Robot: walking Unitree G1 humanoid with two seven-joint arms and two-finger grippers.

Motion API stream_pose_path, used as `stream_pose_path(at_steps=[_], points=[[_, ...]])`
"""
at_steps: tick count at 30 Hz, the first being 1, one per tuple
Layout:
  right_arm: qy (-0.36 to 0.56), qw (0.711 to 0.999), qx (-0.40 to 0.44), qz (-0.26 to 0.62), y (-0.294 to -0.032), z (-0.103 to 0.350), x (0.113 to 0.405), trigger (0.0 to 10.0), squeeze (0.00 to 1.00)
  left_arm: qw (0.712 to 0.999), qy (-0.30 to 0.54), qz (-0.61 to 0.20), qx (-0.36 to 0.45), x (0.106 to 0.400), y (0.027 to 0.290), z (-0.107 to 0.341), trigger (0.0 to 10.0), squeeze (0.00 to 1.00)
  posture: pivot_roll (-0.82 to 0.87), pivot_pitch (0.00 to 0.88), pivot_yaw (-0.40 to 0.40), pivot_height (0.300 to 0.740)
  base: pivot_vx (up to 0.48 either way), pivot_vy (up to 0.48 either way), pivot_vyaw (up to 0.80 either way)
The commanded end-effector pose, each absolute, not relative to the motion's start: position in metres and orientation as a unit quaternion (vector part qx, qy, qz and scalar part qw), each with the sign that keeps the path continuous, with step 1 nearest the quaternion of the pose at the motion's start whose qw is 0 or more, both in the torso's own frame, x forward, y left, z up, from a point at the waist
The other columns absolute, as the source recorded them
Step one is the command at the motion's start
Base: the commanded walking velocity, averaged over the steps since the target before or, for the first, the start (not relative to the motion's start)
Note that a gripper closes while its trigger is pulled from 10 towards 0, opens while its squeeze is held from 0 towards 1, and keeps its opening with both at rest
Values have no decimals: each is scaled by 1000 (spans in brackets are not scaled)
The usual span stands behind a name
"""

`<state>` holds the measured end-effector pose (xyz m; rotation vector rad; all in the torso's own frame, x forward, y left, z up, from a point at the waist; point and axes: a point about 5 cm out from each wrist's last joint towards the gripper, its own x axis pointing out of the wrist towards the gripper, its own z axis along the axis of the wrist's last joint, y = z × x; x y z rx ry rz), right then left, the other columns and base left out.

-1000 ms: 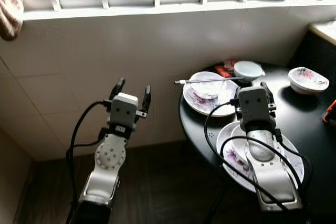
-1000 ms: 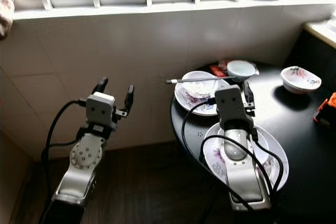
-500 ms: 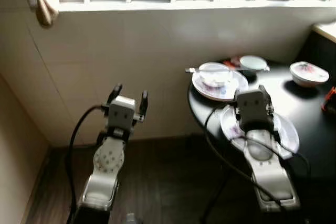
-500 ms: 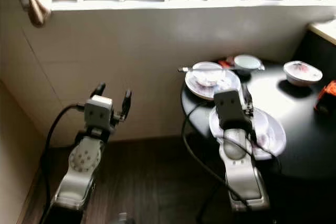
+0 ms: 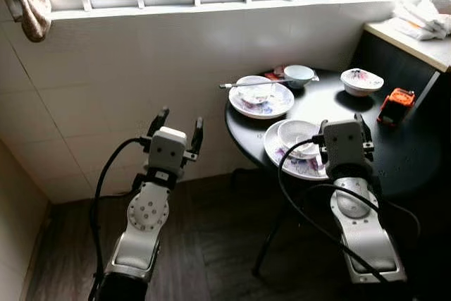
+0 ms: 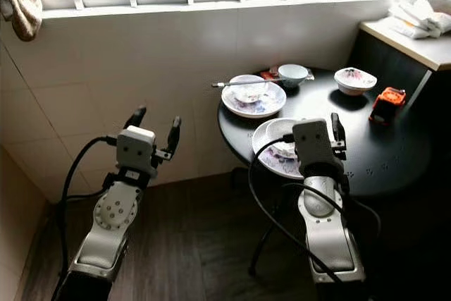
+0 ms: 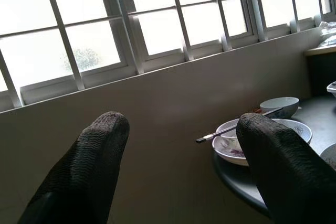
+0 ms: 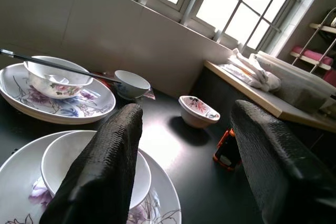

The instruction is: Kitchen organization

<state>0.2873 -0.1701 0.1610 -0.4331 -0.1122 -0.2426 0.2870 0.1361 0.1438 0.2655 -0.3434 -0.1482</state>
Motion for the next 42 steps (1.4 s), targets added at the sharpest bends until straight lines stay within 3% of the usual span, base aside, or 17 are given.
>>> stream_pose_path(at_steps=[1, 10, 14, 22, 42], points=[[-56, 969, -208, -117, -170, 162, 290, 10000, 0, 973, -174, -74, 136, 288, 136, 147, 10000, 0, 48, 0, -47, 740, 0, 0, 0], [8, 986, -144, -83, -183, 140, 302, 10000, 0, 973, -167, -73, 141, 290, 135, 145, 10000, 0, 49, 0, -45, 740, 0, 0, 0], [-1, 987, -146, -64, -179, 142, 306, 10000, 0, 973, -165, -71, 142, 290, 136, 144, 10000, 0, 52, 0, -46, 740, 0, 0, 0], [30, 998, -56, -28, -168, 129, 312, 10000, 0, 973, -163, -70, 145, 290, 136, 144, 10000, 0, 62, 0, -49, 740, 0, 0, 0], [83, 988, -129, 1, -181, 91, 320, 10000, 0, 974, -156, -70, 146, 290, 137, 141, 10000, 0, 72, 0, -50, 740, 0, 0, 0]])
